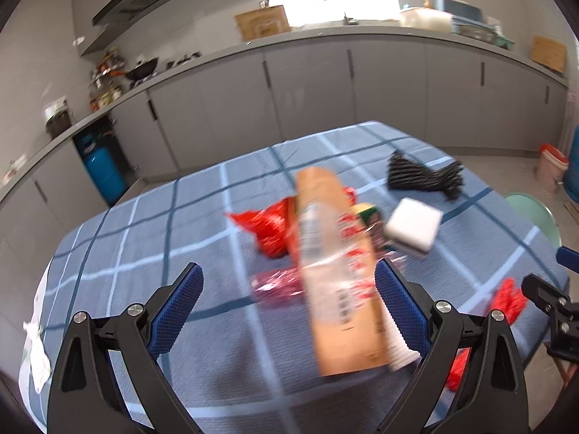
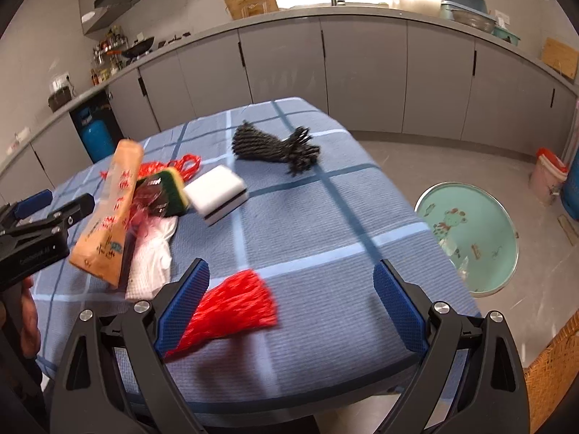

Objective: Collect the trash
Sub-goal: 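Move both grippers back over the table toward the snack bag and red net, then grasp the orange snack bag with the left gripper while the right grasps the red mesh net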

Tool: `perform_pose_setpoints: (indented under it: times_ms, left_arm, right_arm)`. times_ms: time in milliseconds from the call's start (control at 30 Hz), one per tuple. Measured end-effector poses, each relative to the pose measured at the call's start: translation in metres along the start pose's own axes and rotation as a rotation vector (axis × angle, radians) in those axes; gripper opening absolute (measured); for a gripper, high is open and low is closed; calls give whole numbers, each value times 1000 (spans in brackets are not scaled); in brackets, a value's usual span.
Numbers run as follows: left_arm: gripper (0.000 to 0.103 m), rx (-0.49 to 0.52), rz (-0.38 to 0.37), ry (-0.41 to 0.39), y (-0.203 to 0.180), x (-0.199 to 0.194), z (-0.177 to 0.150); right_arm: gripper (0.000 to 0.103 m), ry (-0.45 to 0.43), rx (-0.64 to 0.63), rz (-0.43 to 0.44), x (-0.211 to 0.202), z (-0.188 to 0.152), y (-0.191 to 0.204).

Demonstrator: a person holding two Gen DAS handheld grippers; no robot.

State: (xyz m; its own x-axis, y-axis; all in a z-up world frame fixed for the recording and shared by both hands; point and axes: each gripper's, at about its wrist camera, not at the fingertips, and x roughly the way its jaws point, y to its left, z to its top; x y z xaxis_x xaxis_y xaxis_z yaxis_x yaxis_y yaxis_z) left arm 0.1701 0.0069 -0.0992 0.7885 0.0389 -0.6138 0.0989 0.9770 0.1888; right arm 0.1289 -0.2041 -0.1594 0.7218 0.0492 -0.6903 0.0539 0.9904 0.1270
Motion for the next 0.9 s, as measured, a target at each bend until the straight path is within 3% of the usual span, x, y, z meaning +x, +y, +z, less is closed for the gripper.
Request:
perform_pose_setpoints:
  times_ms: [333,367,500,533,633,767,900]
  left_arm:
    - [94,-61,34,11,22,0,-10]
    - [94,-69,30,14,23,0,-10]
    - [94,-83,9,35,23,6,-11]
    - [94,-86,3,41,22,7,-12]
    - [94,-92,-26,58,18,12,-12]
    - [94,-89,-51,71,10,17,-11]
    - [93,-73,-84,82,-1,25,-10]
  right_arm:
    - [90,75,-31,44,18,-12,32]
    - [87,83,-32,51,20,-12,32]
    - [52,116,-23,87,31,-12,31]
    - [50,113,-26,94,33,-11,31]
    - [30,94,-63,73,34,-6,33]
    - [26,65,-87,31,39,2,27]
    - [30,46,-90,23,44,12,18]
